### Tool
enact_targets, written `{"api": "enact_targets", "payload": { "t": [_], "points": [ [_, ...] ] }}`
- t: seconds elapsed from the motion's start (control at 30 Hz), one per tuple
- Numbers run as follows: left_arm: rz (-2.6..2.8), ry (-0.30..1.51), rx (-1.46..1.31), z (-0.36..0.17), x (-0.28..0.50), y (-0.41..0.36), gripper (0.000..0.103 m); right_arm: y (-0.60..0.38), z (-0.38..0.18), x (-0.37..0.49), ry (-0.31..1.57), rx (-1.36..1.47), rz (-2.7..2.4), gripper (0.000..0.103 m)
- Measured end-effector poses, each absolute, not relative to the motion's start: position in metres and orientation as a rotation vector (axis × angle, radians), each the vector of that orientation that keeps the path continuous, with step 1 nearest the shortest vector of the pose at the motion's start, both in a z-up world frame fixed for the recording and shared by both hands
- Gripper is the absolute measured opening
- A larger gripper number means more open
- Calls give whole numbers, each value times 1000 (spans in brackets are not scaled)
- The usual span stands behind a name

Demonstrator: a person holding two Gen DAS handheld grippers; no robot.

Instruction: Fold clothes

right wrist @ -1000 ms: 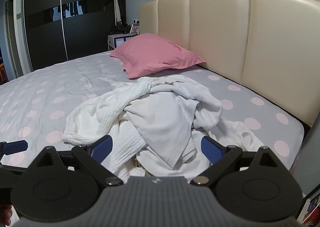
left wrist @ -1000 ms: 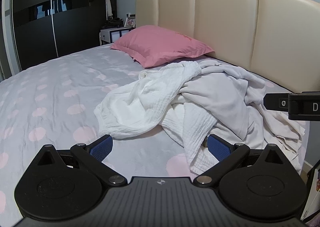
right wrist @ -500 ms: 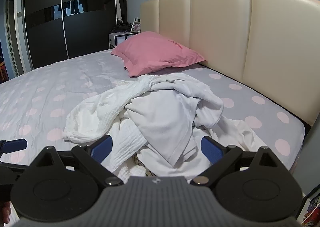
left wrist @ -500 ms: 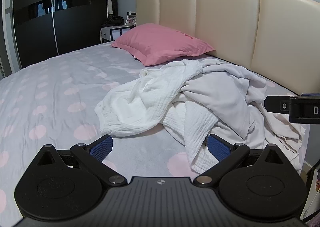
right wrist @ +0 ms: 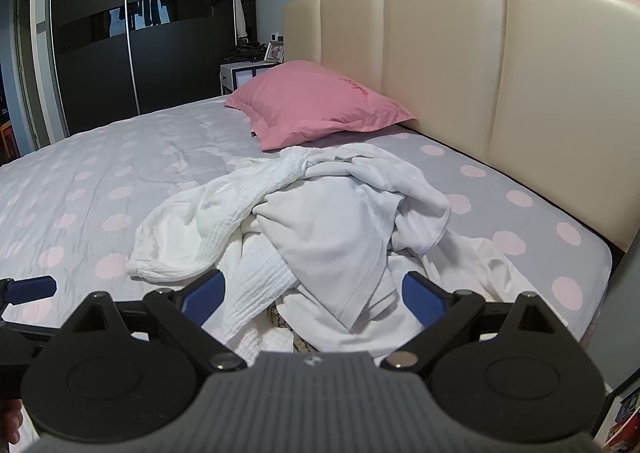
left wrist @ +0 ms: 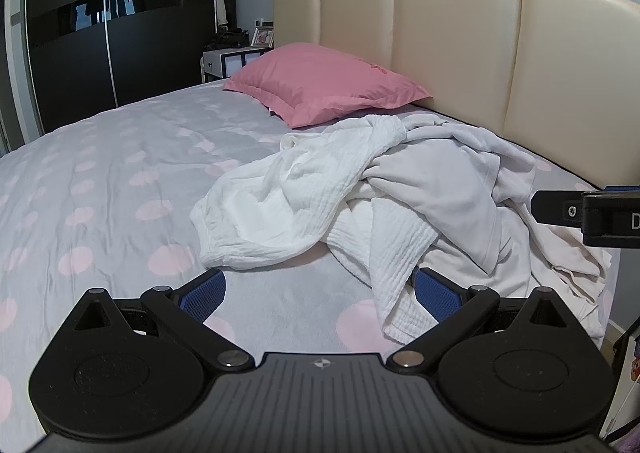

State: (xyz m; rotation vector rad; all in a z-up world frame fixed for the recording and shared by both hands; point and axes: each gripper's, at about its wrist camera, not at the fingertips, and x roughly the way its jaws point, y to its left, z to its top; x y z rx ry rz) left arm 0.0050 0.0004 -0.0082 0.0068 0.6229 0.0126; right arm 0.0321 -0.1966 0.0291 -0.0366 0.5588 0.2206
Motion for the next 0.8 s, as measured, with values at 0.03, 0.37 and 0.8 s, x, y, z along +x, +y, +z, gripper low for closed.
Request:
{"api": "enact_targets", "payload": {
  "t": [0.03, 0.37, 0.8],
  "points": [
    [12, 624, 5, -9, 5, 1, 103, -197, 29, 32, 558, -36, 220, 96],
    [12, 634, 2, -9, 5, 1, 103, -197, 27, 32, 564, -37, 228, 96],
    [12, 648, 8, -11, 4, -1, 103, -198, 27, 32, 571, -37, 234, 96]
  ]
}}
